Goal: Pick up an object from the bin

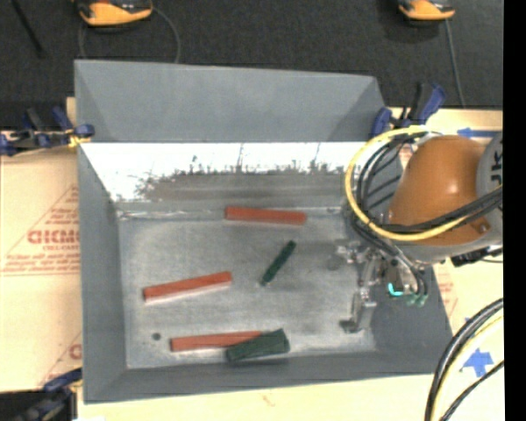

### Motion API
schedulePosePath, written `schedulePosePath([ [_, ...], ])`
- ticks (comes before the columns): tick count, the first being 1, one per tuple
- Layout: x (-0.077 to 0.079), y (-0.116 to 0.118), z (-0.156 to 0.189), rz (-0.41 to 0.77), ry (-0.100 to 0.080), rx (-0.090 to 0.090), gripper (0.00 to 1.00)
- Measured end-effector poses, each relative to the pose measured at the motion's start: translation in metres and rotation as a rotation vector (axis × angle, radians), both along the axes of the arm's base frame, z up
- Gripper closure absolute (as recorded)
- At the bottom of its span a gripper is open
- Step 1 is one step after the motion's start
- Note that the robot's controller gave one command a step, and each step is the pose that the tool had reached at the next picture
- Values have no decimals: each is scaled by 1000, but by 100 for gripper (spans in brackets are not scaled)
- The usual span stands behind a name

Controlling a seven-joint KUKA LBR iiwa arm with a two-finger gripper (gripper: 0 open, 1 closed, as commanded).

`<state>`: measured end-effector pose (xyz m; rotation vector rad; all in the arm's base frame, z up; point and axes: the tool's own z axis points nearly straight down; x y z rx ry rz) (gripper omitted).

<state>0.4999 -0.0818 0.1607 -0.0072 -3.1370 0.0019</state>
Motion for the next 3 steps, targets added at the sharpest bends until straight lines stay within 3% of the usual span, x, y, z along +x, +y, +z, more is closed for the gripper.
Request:
schedulePosePath([
  [1,81,24,-54,69,-9,1,0],
  [2,130,55,-89,183,-14,-1,0],
  [3,123,36,-46,200,-14,-2,0],
])
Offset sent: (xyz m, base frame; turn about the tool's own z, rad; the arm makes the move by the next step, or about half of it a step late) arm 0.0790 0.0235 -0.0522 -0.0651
